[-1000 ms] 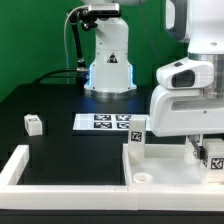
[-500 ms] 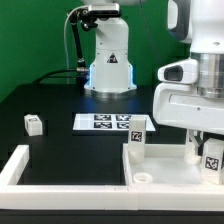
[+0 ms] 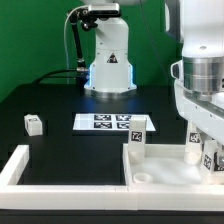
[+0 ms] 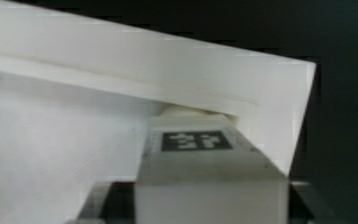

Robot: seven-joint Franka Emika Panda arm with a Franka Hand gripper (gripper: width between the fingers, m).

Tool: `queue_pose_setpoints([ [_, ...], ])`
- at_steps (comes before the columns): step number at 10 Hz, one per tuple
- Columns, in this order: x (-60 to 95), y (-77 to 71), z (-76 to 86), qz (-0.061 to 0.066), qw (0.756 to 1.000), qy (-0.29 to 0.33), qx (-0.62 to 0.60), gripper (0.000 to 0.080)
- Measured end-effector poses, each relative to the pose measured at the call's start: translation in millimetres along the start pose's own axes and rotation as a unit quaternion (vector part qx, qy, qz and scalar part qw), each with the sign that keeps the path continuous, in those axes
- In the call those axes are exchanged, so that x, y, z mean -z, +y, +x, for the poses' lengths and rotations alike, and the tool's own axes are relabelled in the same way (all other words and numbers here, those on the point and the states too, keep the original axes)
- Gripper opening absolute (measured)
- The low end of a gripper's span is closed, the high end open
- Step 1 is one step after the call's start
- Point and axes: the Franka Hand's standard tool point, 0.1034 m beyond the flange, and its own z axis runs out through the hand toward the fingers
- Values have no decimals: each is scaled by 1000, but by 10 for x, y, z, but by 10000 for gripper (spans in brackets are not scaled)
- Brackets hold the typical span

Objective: Assemble square table

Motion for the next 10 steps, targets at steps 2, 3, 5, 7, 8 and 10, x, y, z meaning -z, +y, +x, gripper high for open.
queue_pose_setpoints([
  [2,-6,3,-26,26,981,-13,-193,290],
  [3,-6,17,-35,48,975,-12,-214,290],
  [5,-13,27,-30,46,988,-5,-149,398],
  [7,6,-1,-95,39,996,29,79,615],
  [8,0,0,-94,39,993,29,108,615],
  [10,-5,2,-81,36,981,33,190,648],
])
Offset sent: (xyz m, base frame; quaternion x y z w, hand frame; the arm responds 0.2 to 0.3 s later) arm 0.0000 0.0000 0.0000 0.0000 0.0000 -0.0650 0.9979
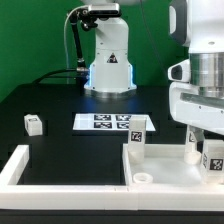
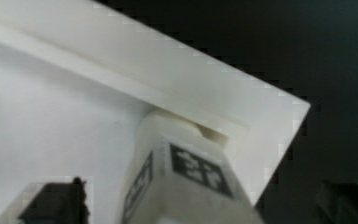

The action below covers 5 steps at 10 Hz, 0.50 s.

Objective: Assemble square table

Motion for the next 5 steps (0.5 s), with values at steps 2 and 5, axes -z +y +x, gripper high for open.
queue_pose_setpoints([
  [2,3,-2,-36,-15,988,10,156,649],
  [5,25,-42,-45,-30,933,10,357,649],
])
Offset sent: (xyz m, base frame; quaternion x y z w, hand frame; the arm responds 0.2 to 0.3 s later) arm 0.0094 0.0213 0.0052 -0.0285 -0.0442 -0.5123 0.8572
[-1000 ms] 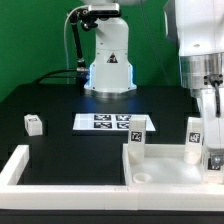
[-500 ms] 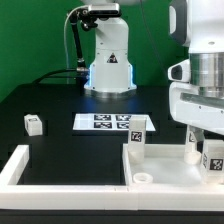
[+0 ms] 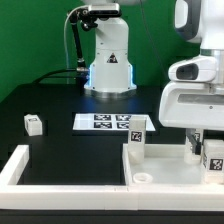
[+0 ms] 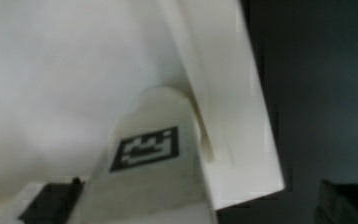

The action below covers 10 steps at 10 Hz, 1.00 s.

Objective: Assemble square table

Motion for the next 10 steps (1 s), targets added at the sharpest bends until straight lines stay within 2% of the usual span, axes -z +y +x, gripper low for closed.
queue_pose_setpoints([
  [2,-1,2,0,0,1000,0,-8,640],
  [4,-14,60,1,-4,996,-3,-93,290],
  [8,-16,74,4,-4,975,-3,-220,291],
  [9,-16,82,-3,-4,961,-10,-275,291],
  [10,-11,85,-17,0,936,-40,-350,291],
])
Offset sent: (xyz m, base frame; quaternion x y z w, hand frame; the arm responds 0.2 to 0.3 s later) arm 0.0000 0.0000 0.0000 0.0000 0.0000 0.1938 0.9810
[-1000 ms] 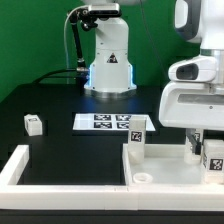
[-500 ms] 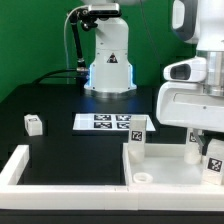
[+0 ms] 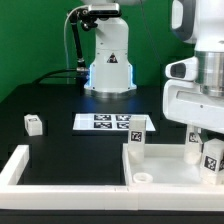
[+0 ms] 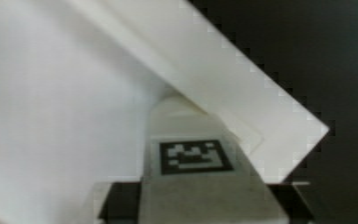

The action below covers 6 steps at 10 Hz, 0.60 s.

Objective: Assemble square table

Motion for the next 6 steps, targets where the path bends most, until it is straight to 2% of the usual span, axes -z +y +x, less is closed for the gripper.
queue_pose_setpoints([
  [2,-7,-30,10,9,982,-38,-187,291],
  [5,-17,-35,18,12,962,-38,-270,291],
  [6,-13,-38,28,12,947,-38,-319,291],
])
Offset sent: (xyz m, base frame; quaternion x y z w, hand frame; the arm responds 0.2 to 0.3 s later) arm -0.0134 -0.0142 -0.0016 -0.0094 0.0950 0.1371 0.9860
